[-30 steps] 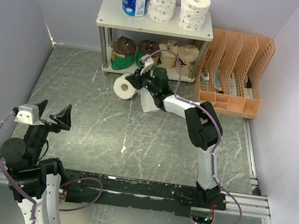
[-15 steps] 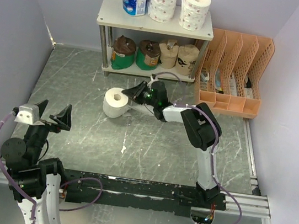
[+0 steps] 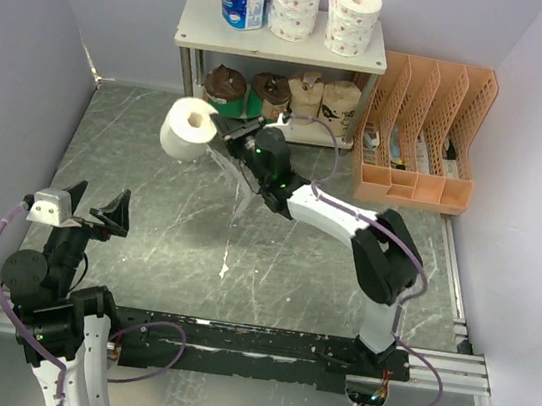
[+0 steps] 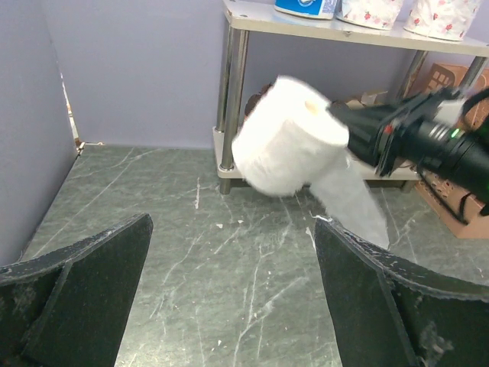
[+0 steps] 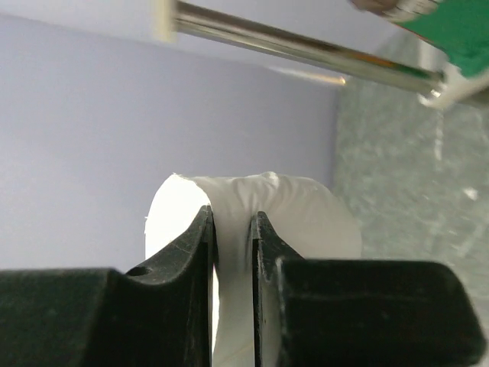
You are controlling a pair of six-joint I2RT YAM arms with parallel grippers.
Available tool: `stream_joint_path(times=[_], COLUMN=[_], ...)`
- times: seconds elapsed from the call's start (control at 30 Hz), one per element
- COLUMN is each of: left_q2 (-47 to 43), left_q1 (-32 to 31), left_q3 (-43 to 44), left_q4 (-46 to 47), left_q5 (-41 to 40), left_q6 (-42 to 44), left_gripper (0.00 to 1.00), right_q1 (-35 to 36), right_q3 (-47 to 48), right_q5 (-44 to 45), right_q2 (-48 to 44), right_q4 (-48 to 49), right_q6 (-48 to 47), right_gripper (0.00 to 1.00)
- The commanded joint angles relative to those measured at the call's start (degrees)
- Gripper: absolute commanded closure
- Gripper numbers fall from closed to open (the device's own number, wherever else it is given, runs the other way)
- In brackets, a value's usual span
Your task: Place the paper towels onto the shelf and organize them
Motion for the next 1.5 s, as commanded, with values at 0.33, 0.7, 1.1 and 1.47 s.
stream_joint_path(times=[0.33,0.7,1.1,1.47], left_q2=[-0.16,-0.08,-0.23,0.03], left_q1=[0.17,0.55,0.54,0.75], left_q3=[-0.08,0.54,0.62,0.46], left_q4=[1.86,1.06,0.99,1.17], left_q5=[0.81,-1.12,-1.02,-0.56], left_q6=[0.39,0.18,0.24,0.31], left_gripper=[0.01,0.01,0.01,0.01], right_q1=[15.69,13.30,4.40,-0.34], right_q3=[28.18,76.42,75.63,76.13], right_q5=[48.64,48.18,42.50,38.30], right_q2=[-1.02,31.38,29.34,29.71], right_q4=[-16.53,-3.69,-3.71,-4.55], right_q6=[-16.11,-41.21,-27.24,-20.64], right_gripper=[1.00,1.00,1.00,1.00])
